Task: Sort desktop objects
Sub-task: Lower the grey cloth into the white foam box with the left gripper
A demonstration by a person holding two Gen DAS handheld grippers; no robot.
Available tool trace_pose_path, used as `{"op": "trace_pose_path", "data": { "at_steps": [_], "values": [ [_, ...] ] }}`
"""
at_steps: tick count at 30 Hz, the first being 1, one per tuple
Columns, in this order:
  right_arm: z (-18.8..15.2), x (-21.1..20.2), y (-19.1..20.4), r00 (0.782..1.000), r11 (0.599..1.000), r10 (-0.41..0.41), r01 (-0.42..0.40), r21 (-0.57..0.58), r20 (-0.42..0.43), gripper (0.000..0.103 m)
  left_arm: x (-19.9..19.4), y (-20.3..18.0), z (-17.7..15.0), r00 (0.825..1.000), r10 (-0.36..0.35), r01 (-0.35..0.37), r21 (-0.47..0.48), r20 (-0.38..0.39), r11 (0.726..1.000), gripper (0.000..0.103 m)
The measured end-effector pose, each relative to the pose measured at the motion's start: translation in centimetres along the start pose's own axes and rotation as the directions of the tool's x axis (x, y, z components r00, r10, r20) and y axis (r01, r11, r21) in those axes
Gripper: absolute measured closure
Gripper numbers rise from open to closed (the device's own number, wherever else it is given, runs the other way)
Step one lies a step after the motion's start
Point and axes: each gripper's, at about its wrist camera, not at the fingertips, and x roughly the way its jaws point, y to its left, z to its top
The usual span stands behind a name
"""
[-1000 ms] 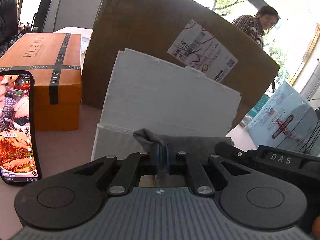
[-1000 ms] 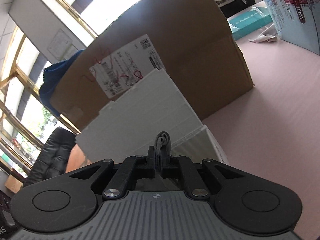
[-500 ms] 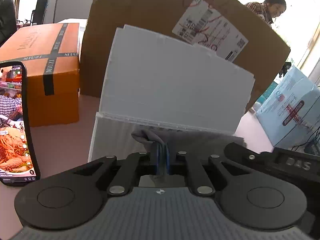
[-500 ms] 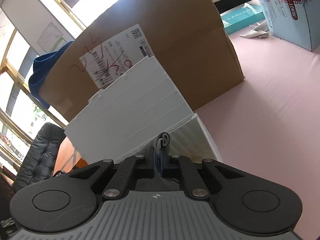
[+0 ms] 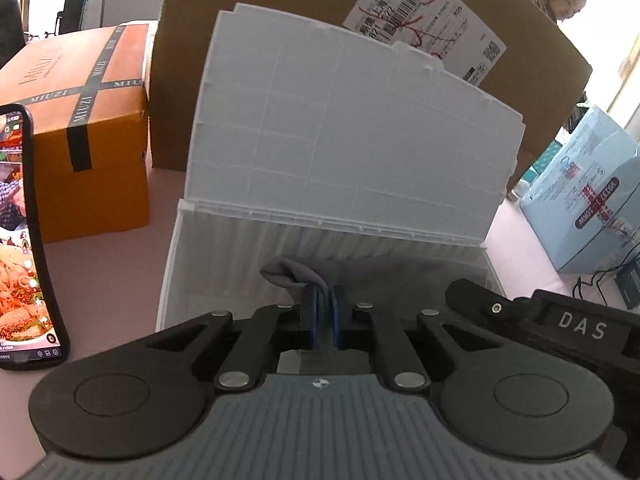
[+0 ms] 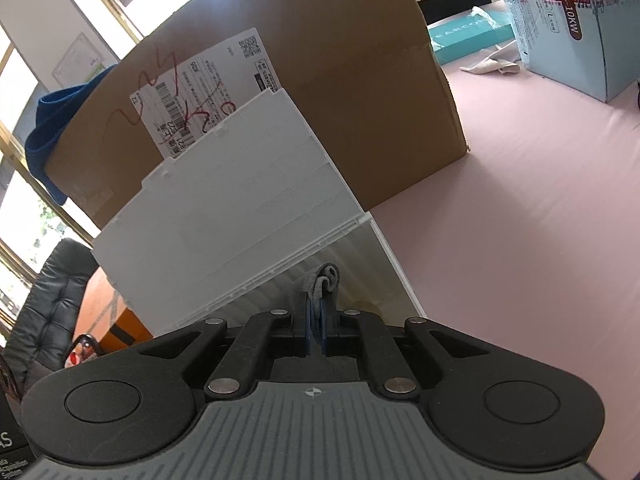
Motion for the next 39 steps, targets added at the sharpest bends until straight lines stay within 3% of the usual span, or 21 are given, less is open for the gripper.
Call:
{"op": "trace_pose_path", "data": {
  "at_steps": [21,36,39],
  "values": [
    [-0.6,1.2,0.5,0.997,0.994,-0.060,0.064,-0.090,0.045,0.097,1.5,-0.1,-0.3,0.999,0.009,-0.009,0.000,-0.040,1.000,0.096],
    [-0.6,1.2,0.5,0.997,0.993,-0.061,0.066,-0.103,0.052,0.097,1.6,-0.6,-0.2,0.999,0.014,-0.014,0.005,-0.042,1.000,0.096],
    [-0.6,1.1,0.5,0.997,0.993,-0.058,0.064,-0.104,0.052,0.097,1.5,-0.6,-0.1,0.999,-0.001,0.002,0.002,-0.044,1.000,0.088]
  ]
}}
